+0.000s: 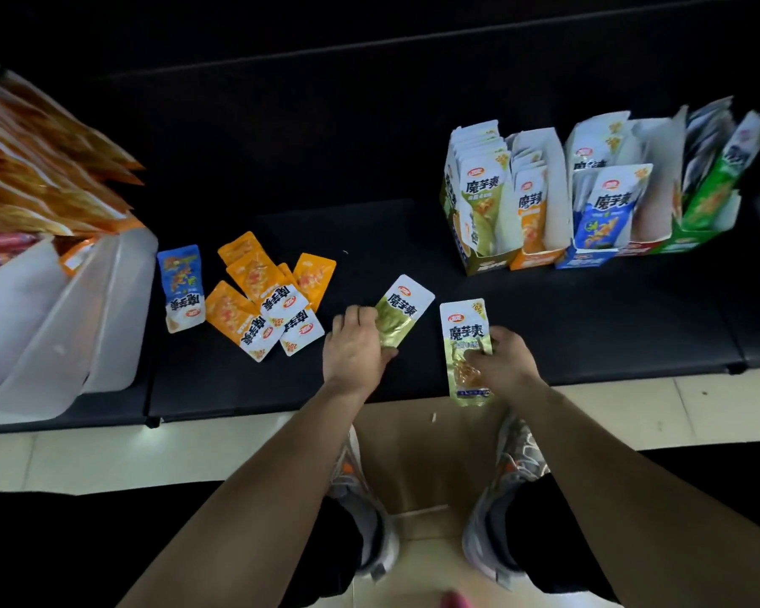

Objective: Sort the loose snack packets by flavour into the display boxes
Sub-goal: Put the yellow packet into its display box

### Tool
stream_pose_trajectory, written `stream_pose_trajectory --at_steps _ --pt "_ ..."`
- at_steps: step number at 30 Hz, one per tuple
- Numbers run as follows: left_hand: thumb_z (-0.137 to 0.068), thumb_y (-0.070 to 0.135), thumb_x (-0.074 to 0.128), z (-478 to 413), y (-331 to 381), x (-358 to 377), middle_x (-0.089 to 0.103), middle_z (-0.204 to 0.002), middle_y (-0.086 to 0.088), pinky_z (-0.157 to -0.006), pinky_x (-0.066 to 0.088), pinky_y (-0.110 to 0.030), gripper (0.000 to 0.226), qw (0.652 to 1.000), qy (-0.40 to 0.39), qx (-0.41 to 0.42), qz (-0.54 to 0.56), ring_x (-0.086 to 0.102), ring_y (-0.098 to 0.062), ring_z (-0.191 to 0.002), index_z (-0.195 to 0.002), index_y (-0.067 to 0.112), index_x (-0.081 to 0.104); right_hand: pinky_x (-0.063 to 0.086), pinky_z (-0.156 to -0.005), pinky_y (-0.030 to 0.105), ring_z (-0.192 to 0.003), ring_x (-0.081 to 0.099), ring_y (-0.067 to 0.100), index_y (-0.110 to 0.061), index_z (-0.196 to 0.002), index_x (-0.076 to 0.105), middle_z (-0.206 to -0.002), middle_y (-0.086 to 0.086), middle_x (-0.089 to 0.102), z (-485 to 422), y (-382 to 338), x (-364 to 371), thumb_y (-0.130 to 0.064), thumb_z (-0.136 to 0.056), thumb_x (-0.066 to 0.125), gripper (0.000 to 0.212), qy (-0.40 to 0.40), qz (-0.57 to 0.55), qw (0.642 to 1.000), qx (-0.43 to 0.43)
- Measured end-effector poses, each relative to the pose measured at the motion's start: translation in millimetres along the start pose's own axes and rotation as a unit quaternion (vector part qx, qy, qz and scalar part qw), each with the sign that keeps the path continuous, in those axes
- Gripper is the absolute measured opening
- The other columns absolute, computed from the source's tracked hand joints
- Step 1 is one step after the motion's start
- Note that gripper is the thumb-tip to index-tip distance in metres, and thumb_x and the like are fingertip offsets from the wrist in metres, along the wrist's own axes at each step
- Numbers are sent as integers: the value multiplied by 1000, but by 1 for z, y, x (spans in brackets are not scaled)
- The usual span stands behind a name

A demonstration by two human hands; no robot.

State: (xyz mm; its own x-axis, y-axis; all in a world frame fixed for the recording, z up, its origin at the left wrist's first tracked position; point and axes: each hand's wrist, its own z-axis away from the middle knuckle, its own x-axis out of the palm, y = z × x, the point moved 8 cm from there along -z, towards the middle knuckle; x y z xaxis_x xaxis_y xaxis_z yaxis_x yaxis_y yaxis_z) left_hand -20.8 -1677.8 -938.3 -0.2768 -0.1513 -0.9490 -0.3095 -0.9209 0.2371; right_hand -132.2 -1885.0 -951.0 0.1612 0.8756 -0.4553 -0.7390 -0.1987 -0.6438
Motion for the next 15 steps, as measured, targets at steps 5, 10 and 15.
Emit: stream_pose_trajectory --at_steps 5,10,15 --pt "-76 27 83 -4 4 -2 52 -128 -12 -93 46 -43 72 990 -55 -96 83 52 -34 -117 -133 13 41 47 -61 25 -80 69 13 -23 -105 66 -95 -4 73 0 12 -10 -15 -87 67 19 5 20 1000 7" --pt "-90 14 59 6 21 -15 57 -121 -5 -78 51 -43 41 994 -1 -58 95 58 -30 -106 -128 20 45 49 -62 27 -82 69 17 -24 -105 64 -94 -4 72 0 8 -8 -18 -90 63 16 -8 3 1000 -10" --pt "-88 52 61 16 33 13 32 -148 1 -98 45 -44 67 998 -67 13 1 35 -28 -129 -145 32 34 45 -63 30 -82 66 23 -19 -105 61 -93 2 69 -1 10 -14 -24 -93 59 14 9 -6 1000 -13"
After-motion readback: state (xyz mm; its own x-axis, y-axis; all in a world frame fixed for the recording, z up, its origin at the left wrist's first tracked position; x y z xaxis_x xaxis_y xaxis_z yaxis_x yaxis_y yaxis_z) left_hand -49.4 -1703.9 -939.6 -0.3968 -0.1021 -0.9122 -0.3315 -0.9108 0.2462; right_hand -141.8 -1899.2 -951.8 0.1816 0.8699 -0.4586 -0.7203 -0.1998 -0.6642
